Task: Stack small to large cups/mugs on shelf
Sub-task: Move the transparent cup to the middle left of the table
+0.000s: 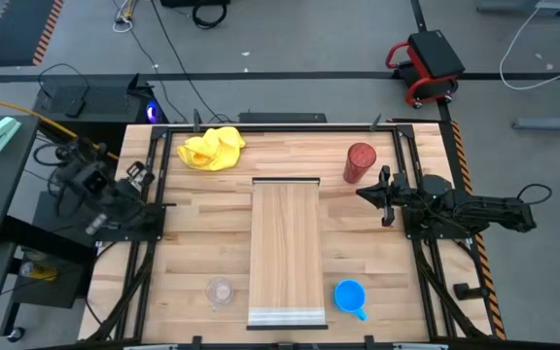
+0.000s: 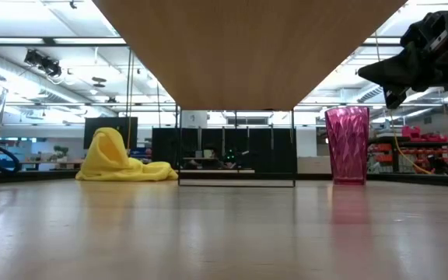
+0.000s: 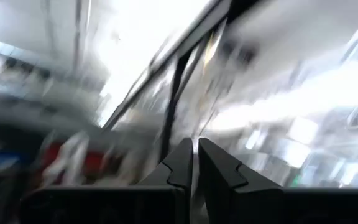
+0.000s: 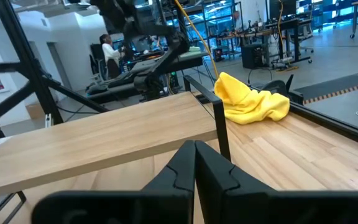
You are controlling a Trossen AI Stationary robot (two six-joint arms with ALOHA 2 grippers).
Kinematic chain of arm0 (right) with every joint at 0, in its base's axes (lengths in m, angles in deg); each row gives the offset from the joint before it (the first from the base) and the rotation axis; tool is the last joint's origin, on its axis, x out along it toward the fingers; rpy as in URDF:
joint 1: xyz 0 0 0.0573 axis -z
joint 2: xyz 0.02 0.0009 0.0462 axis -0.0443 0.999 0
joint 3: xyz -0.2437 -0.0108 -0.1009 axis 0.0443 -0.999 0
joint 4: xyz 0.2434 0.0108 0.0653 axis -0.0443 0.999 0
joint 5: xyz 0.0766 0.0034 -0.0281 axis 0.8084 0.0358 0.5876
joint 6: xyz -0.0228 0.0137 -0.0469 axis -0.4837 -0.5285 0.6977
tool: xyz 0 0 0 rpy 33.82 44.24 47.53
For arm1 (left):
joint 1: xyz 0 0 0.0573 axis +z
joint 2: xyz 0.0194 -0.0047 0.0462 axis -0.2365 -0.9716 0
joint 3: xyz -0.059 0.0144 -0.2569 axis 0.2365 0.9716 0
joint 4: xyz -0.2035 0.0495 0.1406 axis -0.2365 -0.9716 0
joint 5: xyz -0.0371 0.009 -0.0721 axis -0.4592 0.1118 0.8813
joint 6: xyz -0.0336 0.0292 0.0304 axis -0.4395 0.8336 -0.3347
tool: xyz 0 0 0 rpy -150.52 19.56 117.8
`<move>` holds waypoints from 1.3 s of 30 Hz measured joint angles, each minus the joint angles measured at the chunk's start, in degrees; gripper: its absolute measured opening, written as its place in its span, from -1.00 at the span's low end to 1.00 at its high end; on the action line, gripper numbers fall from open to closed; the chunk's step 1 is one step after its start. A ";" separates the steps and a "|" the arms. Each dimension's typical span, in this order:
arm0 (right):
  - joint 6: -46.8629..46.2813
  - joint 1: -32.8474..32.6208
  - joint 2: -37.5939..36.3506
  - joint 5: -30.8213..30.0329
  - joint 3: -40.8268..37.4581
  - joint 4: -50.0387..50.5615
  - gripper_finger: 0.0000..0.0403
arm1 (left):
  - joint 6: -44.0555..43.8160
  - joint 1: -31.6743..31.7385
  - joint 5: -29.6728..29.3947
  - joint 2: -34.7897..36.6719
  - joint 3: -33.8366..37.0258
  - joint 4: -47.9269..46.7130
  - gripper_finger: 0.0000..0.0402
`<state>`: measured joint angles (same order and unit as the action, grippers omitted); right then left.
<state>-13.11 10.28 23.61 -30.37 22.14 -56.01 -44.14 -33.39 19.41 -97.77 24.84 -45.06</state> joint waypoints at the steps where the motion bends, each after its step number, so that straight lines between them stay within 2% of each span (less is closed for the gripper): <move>1: 0.00 -0.01 0.00 0.00 0.00 0.00 -0.93 | -0.61 0.00 -3.47 -1.68 -3.11 -7.55 -0.84; 5: 0.00 0.01 0.02 -0.01 0.00 0.00 -0.93 | -14.08 0.00 -19.49 -9.54 -15.67 -41.12 -0.86; 7: 0.00 -0.01 0.00 -0.01 0.00 0.00 -0.93 | -25.63 0.02 -23.09 -13.82 -22.04 -57.84 -0.86; 11: 0.00 -0.01 0.01 -0.01 0.00 0.00 -0.93 | -52.94 0.02 -20.51 -22.18 -33.04 -87.77 -0.83; 15: 0.00 -0.01 0.01 -0.01 0.00 0.00 -0.93 | -70.18 0.02 -11.72 -30.46 -38.99 -106.84 -0.84; 17: 0.00 -0.01 0.02 -0.01 -0.01 0.00 -0.93 | -73.74 0.02 -5.57 -33.63 -39.59 -110.54 -0.85; 21: 0.00 -0.01 0.00 -0.01 0.00 0.00 -0.93 | -74.88 0.02 3.27 -39.36 -38.69 -109.57 -0.87; 25: 0.00 -0.01 0.02 0.01 0.00 0.00 -0.93 | -74.79 0.23 6.80 -44.25 -38.10 -105.23 -0.83; 31: 0.00 -0.01 0.00 0.01 0.00 -0.02 -0.93 | -70.27 3.73 13.97 -50.81 -38.13 -95.14 -0.66; 39: 0.00 0.01 0.01 0.01 0.00 -0.02 -0.93 | -63.79 8.22 23.72 -60.55 -38.13 -93.80 -0.40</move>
<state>-13.11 10.29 23.62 -30.36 22.14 -56.03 -107.93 -25.16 43.13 -158.33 -13.29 -138.86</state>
